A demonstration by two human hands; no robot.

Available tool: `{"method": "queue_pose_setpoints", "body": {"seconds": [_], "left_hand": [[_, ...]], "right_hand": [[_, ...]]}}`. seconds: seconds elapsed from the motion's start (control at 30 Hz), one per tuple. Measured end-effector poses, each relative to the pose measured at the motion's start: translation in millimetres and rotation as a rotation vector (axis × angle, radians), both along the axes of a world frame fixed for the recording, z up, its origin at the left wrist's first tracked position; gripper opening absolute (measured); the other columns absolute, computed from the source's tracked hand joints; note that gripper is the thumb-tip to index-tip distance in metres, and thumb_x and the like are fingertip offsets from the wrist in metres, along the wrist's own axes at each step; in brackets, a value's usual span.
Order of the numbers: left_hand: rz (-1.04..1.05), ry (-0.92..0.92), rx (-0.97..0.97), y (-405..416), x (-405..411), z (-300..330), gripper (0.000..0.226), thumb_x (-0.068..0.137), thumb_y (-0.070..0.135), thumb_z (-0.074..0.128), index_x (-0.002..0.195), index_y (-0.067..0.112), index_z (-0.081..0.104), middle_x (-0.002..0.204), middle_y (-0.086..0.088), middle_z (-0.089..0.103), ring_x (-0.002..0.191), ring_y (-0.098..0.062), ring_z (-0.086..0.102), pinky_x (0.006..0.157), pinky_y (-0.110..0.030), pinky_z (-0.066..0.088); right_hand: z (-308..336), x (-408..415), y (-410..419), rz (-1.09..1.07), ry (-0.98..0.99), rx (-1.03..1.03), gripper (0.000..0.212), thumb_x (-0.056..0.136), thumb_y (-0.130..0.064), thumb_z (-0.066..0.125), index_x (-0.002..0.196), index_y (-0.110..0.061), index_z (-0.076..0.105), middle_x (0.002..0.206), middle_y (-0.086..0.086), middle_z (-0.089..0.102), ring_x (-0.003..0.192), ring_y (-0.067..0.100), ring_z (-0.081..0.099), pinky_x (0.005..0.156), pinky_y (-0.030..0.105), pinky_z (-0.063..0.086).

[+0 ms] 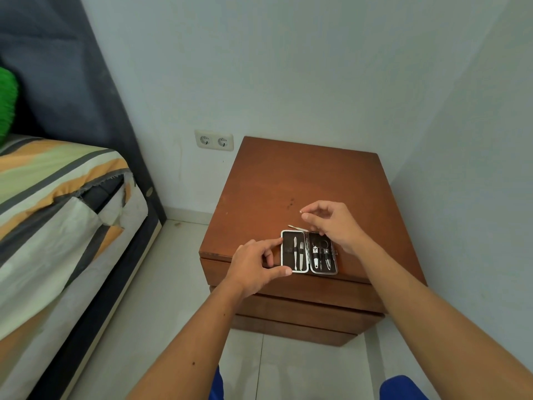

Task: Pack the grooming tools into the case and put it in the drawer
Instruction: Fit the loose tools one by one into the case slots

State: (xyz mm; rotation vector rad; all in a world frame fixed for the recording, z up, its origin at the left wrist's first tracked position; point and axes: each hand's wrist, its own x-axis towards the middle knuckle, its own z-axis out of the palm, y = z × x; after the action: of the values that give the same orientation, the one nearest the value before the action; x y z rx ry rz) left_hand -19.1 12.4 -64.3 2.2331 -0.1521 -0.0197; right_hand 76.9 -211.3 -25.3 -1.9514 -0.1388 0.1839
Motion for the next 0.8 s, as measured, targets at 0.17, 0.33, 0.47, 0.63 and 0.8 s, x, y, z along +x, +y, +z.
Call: {"method": "queue_pose_setpoints", "body": {"seconds": [0.17,0.33,0.47,0.63,0.8], "left_hand": [[-0.001,-0.002,0.012,0.5,0.6,-1.1,0.076,0.075,0.052,0.087,0.144,0.037,0.058,0.08,0.012,0.065,0.083,-0.003,0.047,0.072,-0.024,0.032],[0.001,-0.002,0.011,-0.6,0.1,0.9,0.075,0.076,0.05,0.087,0.144,0.036,0.058,0.08,0.012,0.065,0.083,-0.002,0.047,0.073,-0.025,0.032],[-0.001,-0.001,0.009,-0.5,-0.4,0.3,0.076,0.075,0.051,0.087,0.144,0.036,0.058,0.078,0.013,0.064,0.082,-0.002,0.047,0.074,-0.028,0.033],[0.001,-0.002,0.011,-1.0,0.2,1.2,0.076,0.075,0.051,0.087,0.143,0.037,0.059,0.079,0.012,0.065,0.081,-0.003,0.047,0.072,-0.025,0.032],[0.008,-0.006,0.014,-1.1,-1.2,1.9,0.074,0.075,0.05,0.087,0.142,0.038,0.058,0.081,0.01,0.066,0.083,-0.004,0.047,0.073,-0.025,0.032]], "right_hand": [[5.2,-0.8,0.7,0.146,0.016,-0.171,0.011,0.098,-0.025,0.071,0.098,-0.03,0.08,0.091,-0.004,0.075,0.081,0.011,0.065,0.08,0.028,0.053],[6.9,-0.2,7.6,0.322,0.076,-0.448,0.02,0.103,-0.021,0.063,0.099,-0.03,0.081,0.094,-0.005,0.077,0.086,0.016,0.072,0.074,0.028,0.057],[11.7,1.7,11.2,0.358,0.04,-0.552,0.017,0.101,-0.023,0.066,0.098,-0.031,0.081,0.095,-0.008,0.076,0.086,0.008,0.071,0.074,0.021,0.051],[16.1,0.6,16.4,0.457,-0.039,-0.664,0.016,0.101,-0.021,0.066,0.101,-0.028,0.08,0.095,-0.013,0.069,0.081,0.002,0.061,0.07,0.015,0.042],[16.8,1.0,20.9,0.478,-0.1,-0.718,0.014,0.099,-0.019,0.069,0.105,-0.023,0.081,0.085,-0.013,0.062,0.074,0.002,0.054,0.065,0.011,0.038]]}}
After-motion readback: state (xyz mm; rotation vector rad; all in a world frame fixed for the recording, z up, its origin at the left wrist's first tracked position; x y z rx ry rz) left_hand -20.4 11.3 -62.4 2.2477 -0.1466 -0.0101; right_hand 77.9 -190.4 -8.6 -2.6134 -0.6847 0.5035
